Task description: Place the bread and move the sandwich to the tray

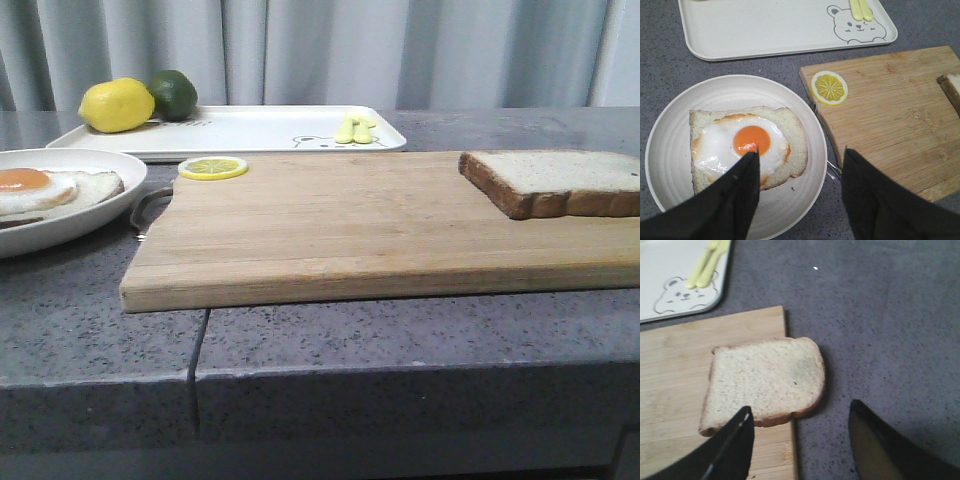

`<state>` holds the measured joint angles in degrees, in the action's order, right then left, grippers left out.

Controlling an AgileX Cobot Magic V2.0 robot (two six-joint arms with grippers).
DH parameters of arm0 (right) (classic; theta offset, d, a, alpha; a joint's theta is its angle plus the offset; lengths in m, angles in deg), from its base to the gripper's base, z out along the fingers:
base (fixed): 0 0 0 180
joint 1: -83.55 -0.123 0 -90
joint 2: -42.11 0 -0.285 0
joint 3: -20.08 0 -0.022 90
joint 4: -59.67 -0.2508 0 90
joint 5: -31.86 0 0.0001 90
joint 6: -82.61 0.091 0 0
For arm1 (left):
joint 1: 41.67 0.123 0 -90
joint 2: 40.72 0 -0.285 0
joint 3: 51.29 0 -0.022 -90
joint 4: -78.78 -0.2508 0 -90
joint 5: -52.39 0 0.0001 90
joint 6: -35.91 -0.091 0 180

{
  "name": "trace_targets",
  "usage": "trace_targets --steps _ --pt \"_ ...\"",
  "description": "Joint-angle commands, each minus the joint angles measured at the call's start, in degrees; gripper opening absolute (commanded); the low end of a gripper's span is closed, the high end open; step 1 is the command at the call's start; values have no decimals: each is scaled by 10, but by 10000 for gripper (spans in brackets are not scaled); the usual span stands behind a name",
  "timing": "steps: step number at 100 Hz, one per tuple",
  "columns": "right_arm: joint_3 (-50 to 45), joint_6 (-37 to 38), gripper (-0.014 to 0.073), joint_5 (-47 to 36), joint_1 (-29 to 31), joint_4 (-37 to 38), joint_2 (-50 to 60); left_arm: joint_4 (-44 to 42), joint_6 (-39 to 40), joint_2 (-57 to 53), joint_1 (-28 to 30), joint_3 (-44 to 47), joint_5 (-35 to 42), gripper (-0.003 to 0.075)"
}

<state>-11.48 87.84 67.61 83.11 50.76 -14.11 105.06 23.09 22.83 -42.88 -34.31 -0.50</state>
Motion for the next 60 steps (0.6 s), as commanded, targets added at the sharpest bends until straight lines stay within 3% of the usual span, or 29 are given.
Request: trace_targets --steps 1,60 --pt "21 1 433 -39 22 -6 -29 22 -4 -4 2 -19 26 358" --pt "21 -8 433 -115 44 -137 -205 22 -4 -4 2 -19 26 358"
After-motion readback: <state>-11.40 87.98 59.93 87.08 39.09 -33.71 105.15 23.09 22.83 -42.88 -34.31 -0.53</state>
